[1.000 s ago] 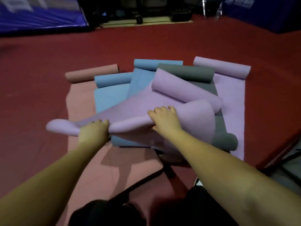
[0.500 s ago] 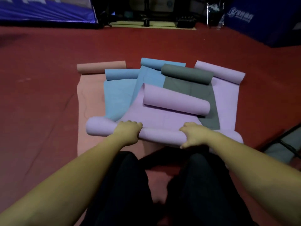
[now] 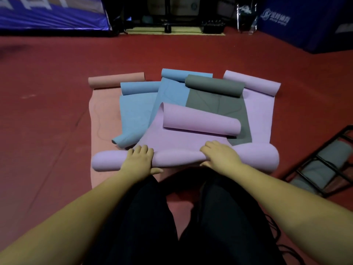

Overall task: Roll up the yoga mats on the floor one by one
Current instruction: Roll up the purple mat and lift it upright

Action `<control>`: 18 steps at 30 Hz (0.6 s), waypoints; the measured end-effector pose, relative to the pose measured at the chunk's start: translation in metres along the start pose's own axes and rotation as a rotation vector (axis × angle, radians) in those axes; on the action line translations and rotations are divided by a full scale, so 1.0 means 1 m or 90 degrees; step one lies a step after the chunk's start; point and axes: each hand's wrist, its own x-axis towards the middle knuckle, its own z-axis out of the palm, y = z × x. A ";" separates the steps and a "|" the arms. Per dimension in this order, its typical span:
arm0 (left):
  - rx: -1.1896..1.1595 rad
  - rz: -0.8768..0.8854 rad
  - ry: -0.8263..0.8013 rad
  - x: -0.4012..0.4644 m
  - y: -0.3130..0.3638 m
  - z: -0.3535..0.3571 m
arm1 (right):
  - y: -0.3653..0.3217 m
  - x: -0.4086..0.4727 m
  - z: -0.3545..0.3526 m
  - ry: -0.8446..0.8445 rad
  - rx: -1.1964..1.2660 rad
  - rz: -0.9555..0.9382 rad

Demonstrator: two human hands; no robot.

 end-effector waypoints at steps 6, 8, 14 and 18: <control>0.025 0.040 0.113 0.001 -0.003 -0.023 | -0.008 -0.007 -0.015 0.061 0.014 0.017; 0.008 0.054 0.126 0.004 -0.005 -0.033 | -0.005 -0.006 -0.026 0.038 0.025 0.036; -0.057 0.073 -0.023 -0.008 0.010 -0.037 | -0.012 -0.034 -0.015 -0.086 0.026 0.064; -0.110 0.036 -0.097 -0.021 0.020 -0.060 | -0.013 -0.038 -0.029 -0.061 0.046 0.114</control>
